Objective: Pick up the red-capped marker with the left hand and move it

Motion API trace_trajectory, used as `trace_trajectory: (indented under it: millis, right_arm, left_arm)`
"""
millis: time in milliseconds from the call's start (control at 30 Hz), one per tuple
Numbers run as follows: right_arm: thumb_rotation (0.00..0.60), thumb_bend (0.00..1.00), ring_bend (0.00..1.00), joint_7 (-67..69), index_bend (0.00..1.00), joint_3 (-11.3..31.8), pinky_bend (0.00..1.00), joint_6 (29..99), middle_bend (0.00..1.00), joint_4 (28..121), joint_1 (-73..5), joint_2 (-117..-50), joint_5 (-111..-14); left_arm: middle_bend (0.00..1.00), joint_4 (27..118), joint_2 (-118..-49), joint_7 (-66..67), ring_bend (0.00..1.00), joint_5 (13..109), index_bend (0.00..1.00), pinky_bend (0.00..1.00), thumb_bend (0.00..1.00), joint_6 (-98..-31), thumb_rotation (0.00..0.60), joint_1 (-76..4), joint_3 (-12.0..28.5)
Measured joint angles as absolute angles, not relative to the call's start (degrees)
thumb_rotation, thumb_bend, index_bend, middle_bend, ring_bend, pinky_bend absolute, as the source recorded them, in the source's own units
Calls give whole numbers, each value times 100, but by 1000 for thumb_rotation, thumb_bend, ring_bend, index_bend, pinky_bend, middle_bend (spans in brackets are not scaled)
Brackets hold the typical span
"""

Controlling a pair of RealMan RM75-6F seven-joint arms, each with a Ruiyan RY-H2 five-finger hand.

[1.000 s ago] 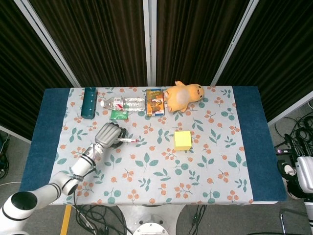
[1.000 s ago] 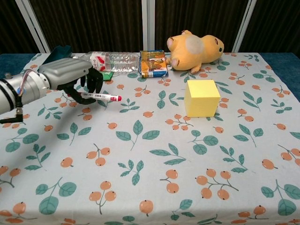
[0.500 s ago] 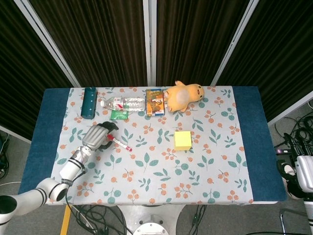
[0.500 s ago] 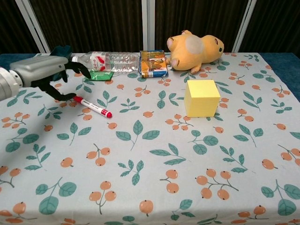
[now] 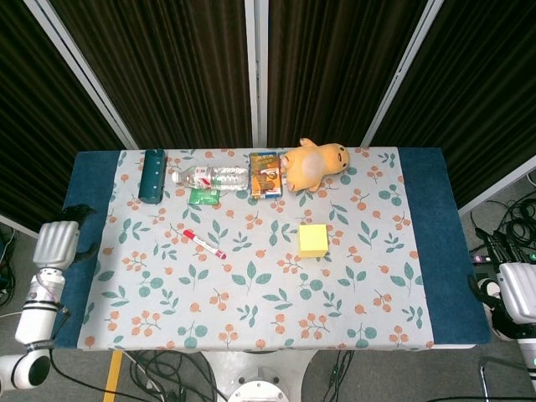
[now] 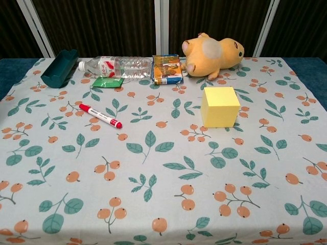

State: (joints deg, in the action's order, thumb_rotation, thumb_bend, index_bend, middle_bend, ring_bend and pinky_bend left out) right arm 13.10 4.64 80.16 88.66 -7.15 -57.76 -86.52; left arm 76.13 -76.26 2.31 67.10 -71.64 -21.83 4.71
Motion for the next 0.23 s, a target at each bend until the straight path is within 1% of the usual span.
trace_trajectory:
  millis: [233]
  right_arm:
    - [600, 317, 53, 907, 58, 453, 166, 8217, 148, 8916, -671, -5946, -8695]
  left_arm:
    - [296, 8435, -7291, 463, 201, 6914, 306, 294, 265, -8163, 600, -1395, 207]
